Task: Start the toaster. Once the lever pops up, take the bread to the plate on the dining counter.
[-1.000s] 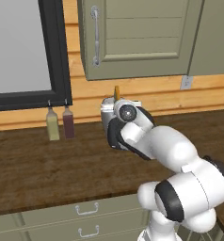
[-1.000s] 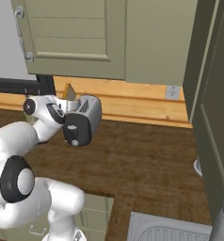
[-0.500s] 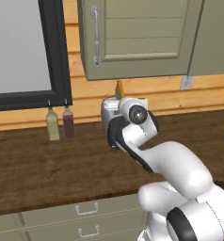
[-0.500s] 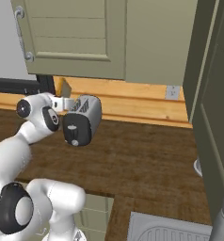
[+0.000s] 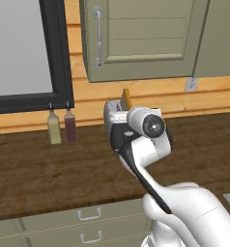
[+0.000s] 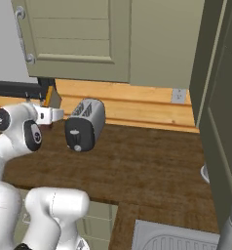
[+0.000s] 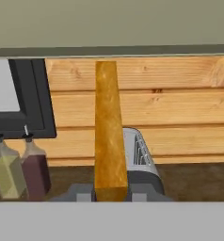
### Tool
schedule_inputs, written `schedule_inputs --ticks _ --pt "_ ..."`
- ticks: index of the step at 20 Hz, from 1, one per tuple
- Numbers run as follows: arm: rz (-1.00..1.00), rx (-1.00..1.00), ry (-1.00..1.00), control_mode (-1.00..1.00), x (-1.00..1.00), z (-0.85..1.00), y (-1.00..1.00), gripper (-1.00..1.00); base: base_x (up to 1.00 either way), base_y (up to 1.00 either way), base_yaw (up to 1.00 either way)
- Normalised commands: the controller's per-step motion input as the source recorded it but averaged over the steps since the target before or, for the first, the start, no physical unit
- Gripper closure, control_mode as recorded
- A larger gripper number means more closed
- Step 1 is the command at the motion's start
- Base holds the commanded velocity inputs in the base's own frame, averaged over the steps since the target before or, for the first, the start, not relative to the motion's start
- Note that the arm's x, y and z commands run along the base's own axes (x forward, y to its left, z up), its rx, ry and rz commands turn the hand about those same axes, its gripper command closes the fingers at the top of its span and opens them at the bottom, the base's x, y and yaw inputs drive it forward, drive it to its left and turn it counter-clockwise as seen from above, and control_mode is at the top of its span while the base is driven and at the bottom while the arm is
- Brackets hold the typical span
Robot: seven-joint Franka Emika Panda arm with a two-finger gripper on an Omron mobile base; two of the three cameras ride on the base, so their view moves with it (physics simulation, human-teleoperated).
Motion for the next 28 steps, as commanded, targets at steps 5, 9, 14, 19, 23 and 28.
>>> schedule_inputs --ticks 5,9,14,19,23,28 --pt "0.00 0.03 0.21 -1.00 -0.89 0.68 0.17 1.00 0.00 0.00 0.00" --pt "0.00 0.09 0.21 -1.00 -1.00 0.48 0.09 1.00 0.00 0.00 0.00" --pt "-0.06 0.05 0.34 -1.00 -0.97 0.19 0.00 1.00 0.00 0.00 0.00" --pt "-0.04 0.03 0.26 -1.00 -0.92 -0.05 0.07 1.00 0.00 0.00 0.00" --pt "0.00 0.02 0.01 -1.00 -0.23 -0.01 0.01 1.00 0.00 0.00 0.00" --pt "0.00 0.00 0.00 -1.00 0.00 0.00 0.00 1.00 0.00 0.00 0.00"
